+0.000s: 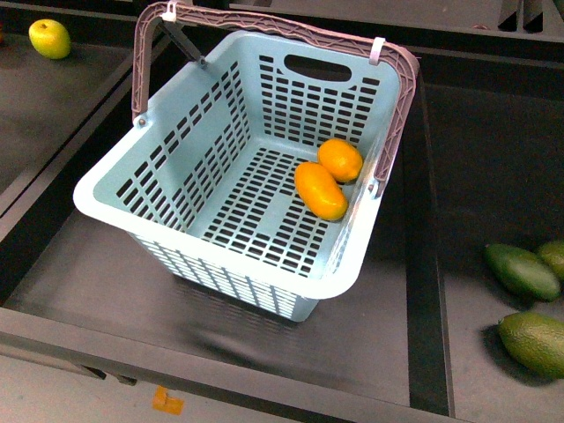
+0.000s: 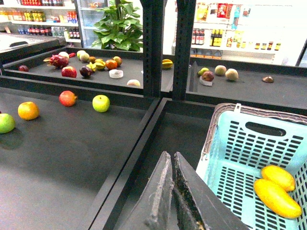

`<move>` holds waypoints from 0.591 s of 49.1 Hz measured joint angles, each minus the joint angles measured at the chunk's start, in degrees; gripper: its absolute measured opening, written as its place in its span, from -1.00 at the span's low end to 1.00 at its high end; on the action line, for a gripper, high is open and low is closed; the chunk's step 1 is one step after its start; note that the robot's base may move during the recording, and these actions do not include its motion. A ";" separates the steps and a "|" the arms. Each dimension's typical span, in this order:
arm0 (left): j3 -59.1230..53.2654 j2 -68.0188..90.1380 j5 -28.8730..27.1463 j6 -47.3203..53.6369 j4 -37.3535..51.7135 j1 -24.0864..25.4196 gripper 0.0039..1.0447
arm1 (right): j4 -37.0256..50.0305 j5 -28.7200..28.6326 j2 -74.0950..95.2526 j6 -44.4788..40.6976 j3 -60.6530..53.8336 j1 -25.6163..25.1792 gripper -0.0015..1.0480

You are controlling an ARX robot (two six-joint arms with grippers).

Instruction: Pick lemon and mango into basket

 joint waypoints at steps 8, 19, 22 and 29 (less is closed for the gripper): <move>0.00 -9.62 0.02 0.02 -10.97 0.00 -0.94 | 0.00 0.02 0.00 0.02 0.00 0.00 0.83; 0.00 -11.17 0.00 0.02 -11.54 0.00 -0.94 | 0.00 0.00 0.00 0.02 0.00 0.00 0.83; 0.00 -11.19 0.00 0.00 -11.54 0.00 -0.94 | 0.00 0.00 0.00 0.00 0.00 0.00 0.83; 0.00 -11.19 0.00 0.00 -11.54 0.00 -0.94 | 0.00 0.00 0.00 0.00 0.00 0.00 0.83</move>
